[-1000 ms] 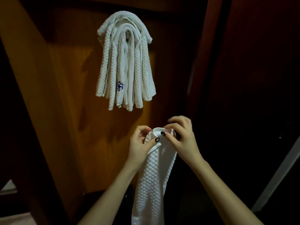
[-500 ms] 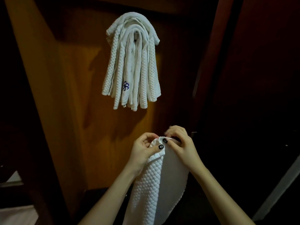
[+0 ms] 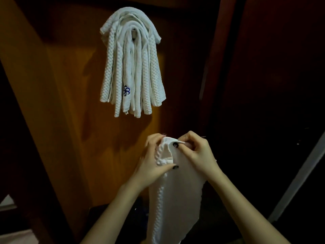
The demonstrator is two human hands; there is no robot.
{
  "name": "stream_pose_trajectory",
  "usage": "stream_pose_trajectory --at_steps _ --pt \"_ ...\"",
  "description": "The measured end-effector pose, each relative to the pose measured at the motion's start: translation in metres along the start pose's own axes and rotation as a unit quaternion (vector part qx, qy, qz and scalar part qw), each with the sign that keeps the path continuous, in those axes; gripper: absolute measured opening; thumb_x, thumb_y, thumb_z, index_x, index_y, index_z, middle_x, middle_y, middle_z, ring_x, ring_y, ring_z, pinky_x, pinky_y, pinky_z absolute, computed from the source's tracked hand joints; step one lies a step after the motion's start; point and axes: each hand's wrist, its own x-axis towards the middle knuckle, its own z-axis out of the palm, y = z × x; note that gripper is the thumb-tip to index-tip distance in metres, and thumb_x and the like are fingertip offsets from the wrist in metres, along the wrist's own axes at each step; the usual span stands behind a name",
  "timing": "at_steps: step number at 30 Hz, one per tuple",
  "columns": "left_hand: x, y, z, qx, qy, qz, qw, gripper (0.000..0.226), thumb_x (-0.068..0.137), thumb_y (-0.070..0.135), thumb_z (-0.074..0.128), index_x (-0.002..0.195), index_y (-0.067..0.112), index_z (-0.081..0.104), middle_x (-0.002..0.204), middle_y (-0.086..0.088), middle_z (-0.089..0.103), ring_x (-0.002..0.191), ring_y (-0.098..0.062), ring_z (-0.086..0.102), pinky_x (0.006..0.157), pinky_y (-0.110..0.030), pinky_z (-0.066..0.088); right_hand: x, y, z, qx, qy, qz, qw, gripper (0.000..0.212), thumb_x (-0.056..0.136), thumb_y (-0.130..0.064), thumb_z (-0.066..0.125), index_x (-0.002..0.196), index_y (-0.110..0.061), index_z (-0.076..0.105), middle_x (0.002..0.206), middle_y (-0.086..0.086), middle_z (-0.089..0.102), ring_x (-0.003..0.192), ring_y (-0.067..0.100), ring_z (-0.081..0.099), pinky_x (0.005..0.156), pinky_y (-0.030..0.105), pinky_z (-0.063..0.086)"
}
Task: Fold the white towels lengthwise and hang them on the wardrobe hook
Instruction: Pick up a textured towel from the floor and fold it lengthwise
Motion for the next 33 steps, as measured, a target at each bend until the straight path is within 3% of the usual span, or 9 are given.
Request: stream_pose_trajectory --at_steps 2,4,7,9,12,17,20,23,33 --pt "-0.006 -0.009 0.003 0.098 -0.001 0.104 0.99 0.088 0.065 0.01 0.085 0.131 0.036 0.032 0.136 0.003 0.031 0.126 0.003 0.035 0.095 -0.009 0.038 0.001 -0.001 -0.002 0.005 0.031 -0.005 0.999 0.014 0.086 -0.004 0.066 0.082 -0.017 0.061 0.078 -0.008 0.064 0.076 0.006 0.063 0.067 0.018 0.047" --pt "-0.008 -0.008 0.003 0.112 0.029 0.141 0.983 0.068 0.073 0.009 0.077 0.128 0.025 0.041 0.132 -0.004 0.036 0.123 0.006 0.038 0.092 -0.007 0.039 0.001 -0.003 -0.003 0.005 0.053 -0.015 0.998 0.011 0.086 -0.006 0.065 0.086 -0.017 0.062 0.081 -0.01 0.065 0.079 0.005 0.064 0.07 0.016 0.047" --pt "-0.004 -0.006 0.002 0.105 0.091 0.177 0.974 0.029 0.083 0.016 0.065 0.111 0.015 0.057 0.113 -0.009 0.055 0.106 -0.012 0.056 0.085 -0.018 0.048 -0.001 -0.003 -0.003 0.006 0.067 -0.03 0.997 0.01 0.086 -0.008 0.066 0.09 -0.016 0.062 0.087 -0.018 0.065 0.083 0.002 0.064 0.073 0.013 0.046" --pt "-0.001 0.001 0.0 0.018 0.095 0.137 0.986 0.012 0.091 0.024 0.059 0.098 0.016 0.064 0.098 -0.004 0.065 0.093 -0.015 0.063 0.077 -0.023 0.05 -0.005 -0.002 -0.003 0.009 0.074 -0.029 0.997 0.01 0.085 -0.009 0.065 0.09 -0.016 0.062 0.087 -0.017 0.065 0.083 0.002 0.064 0.073 0.013 0.046" --pt "0.004 0.008 -0.005 -0.107 0.092 0.003 0.99 0.019 0.091 0.043 0.056 0.089 0.03 0.07 0.088 0.012 0.068 0.082 -0.003 0.063 0.071 -0.014 0.047 -0.011 0.001 -0.004 0.014 0.076 -0.017 0.997 0.004 0.083 -0.01 0.064 0.086 -0.012 0.064 0.08 -0.008 0.065 0.076 0.004 0.063 0.068 0.014 0.046" --pt "0.014 0.003 -0.01 -0.258 -0.03 -0.142 0.955 0.036 0.08 0.052 0.066 0.089 0.019 0.077 0.131 0.004 0.058 0.118 -0.017 0.057 0.086 -0.031 0.053 -0.013 0.0 -0.012 0.041 0.067 -0.015 0.997 0.018 0.083 0.007 0.066 0.086 -0.011 0.066 0.083 -0.004 0.067 0.08 0.004 0.065 0.072 0.017 0.05" --pt "0.021 0.008 -0.01 -0.289 -0.059 -0.175 0.939 0.03 0.082 0.042 0.07 0.098 0.017 0.076 0.111 -0.006 0.071 0.104 -0.019 0.066 0.078 -0.023 0.052 -0.012 -0.001 -0.018 0.026 0.054 -0.023 0.998 0.019 0.082 0.013 0.064 0.091 -0.004 0.067 0.088 -0.002 0.067 0.085 0.008 0.065 0.077 0.022 0.052" --pt "0.027 0.011 -0.007 -0.331 -0.06 -0.217 0.916 0.023 0.07 0.03 0.077 0.088 0.015 0.078 0.094 -0.007 0.074 0.09 -0.017 0.069 0.072 -0.023 0.053 -0.012 -0.003 -0.021 0.02 0.044 -0.032 0.998 0.023 0.081 0.014 0.063 0.09 -0.006 0.067 0.089 -0.003 0.067 0.086 0.007 0.066 0.078 0.024 0.053" --pt "0.021 0.013 0.008 -0.294 0.003 -0.181 0.938 0.017 0.057 0.033 0.081 0.068 0.022 0.074 0.066 0.005 0.065 0.062 -0.009 0.058 0.056 -0.02 0.049 -0.019 -0.002 -0.018 0.023 0.052 -0.032 0.998 0.012 0.081 0.001 0.064 0.088 -0.009 0.067 0.086 -0.004 0.068 0.08 0.004 0.066 0.071 0.018 0.05"
